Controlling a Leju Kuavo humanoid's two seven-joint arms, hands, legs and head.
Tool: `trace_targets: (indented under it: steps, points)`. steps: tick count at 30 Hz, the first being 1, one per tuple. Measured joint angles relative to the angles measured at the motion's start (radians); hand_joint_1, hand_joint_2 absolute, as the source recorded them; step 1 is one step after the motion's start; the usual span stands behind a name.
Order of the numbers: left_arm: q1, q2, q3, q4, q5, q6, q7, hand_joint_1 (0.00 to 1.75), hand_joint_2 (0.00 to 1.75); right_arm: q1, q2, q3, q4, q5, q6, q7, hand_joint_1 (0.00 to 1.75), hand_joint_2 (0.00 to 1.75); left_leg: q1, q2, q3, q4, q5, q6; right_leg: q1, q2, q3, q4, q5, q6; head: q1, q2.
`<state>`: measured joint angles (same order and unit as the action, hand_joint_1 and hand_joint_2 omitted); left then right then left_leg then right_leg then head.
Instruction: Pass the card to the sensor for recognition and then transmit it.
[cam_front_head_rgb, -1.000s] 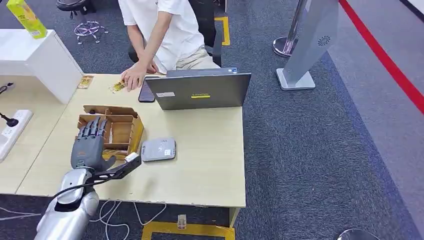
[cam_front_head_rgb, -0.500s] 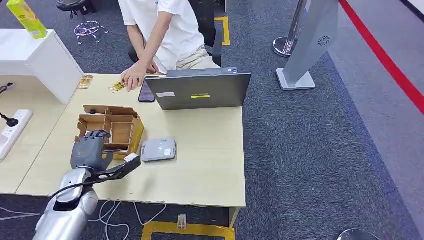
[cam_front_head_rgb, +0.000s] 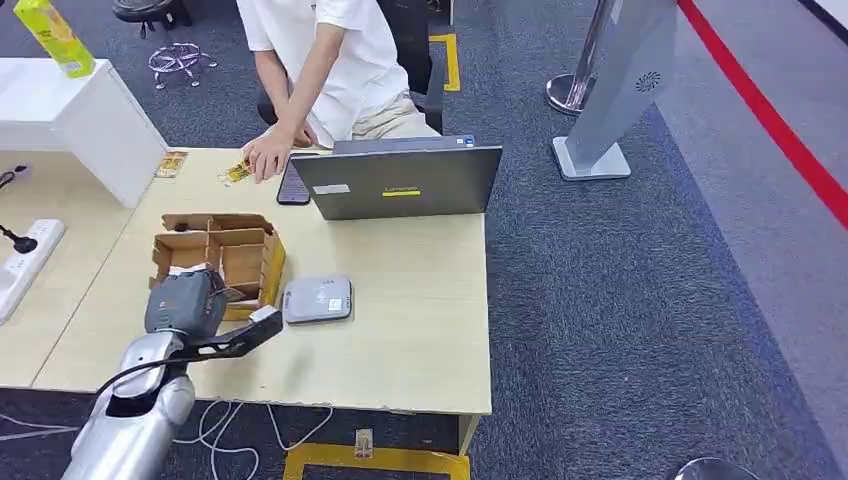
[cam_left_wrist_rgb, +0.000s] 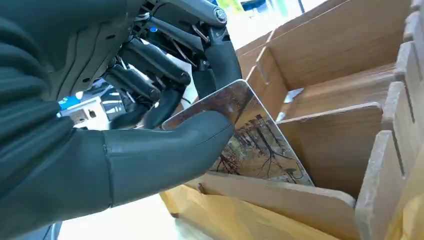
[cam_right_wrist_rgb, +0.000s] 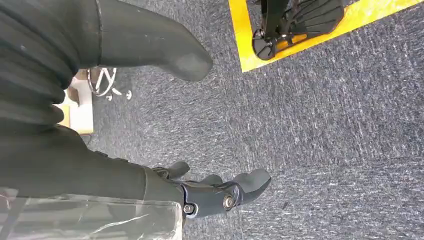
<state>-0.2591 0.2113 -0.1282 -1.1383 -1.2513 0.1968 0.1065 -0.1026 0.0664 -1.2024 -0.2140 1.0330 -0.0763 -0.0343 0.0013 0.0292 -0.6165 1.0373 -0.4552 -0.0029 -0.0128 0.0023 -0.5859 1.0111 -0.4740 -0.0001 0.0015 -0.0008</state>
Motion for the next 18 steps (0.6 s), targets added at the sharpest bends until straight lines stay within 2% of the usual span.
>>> trace_targets:
  steps: [18]
  points:
    - [-0.007,0.008,-0.014,0.004,0.003,-0.007,-0.002,1.75,1.75,0.0,0.0,0.0,0.0,0.0,0.0,0.0,0.0,1.75,0.0,0.0,0.0,0.0,0.0,0.0,0.0,0.0,0.0,0.0,0.0,0.0,0.0,0.0]
